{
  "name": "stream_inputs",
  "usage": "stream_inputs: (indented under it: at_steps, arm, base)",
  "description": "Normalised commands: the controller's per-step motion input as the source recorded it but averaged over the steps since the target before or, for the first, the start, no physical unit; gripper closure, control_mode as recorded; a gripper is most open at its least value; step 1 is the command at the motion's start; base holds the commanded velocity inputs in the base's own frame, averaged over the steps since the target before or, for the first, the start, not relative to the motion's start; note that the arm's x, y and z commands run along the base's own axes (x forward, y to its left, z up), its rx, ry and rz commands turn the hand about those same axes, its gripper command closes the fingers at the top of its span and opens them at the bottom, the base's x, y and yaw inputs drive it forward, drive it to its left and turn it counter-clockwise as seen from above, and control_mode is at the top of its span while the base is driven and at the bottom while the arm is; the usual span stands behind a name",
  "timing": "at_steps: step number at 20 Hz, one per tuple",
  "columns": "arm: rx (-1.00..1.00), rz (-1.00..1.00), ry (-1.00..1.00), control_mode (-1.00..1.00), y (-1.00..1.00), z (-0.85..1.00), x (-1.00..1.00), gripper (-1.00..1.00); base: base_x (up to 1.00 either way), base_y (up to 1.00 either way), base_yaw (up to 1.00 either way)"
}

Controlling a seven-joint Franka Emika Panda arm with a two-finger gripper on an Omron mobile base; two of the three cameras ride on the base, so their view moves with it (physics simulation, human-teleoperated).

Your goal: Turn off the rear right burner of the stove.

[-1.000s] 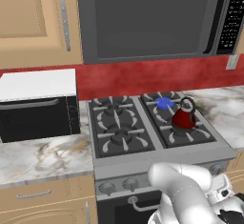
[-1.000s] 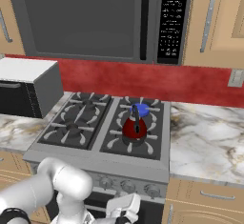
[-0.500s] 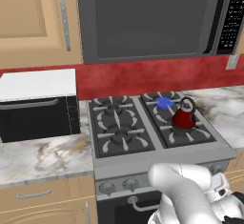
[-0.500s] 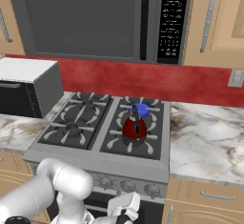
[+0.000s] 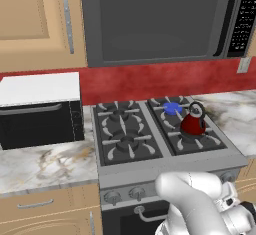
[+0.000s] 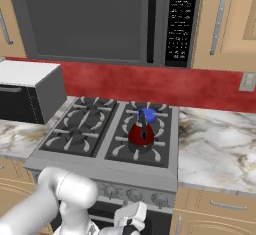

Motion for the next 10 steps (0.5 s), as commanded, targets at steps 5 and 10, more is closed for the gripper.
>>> stream_inputs:
  at_steps: [5, 10]
  arm:
    - [-0.02, 0.00, 0.00, -1.00, 0.00, -0.12, 0.12, -1.00]
    - [-0.02, 0.00, 0.00, -1.00, -0.01, -0.07, 0.09, -1.00]
  base:
    - [0.00, 0.00, 0.00]
    - [0.00, 0.00, 0.00]
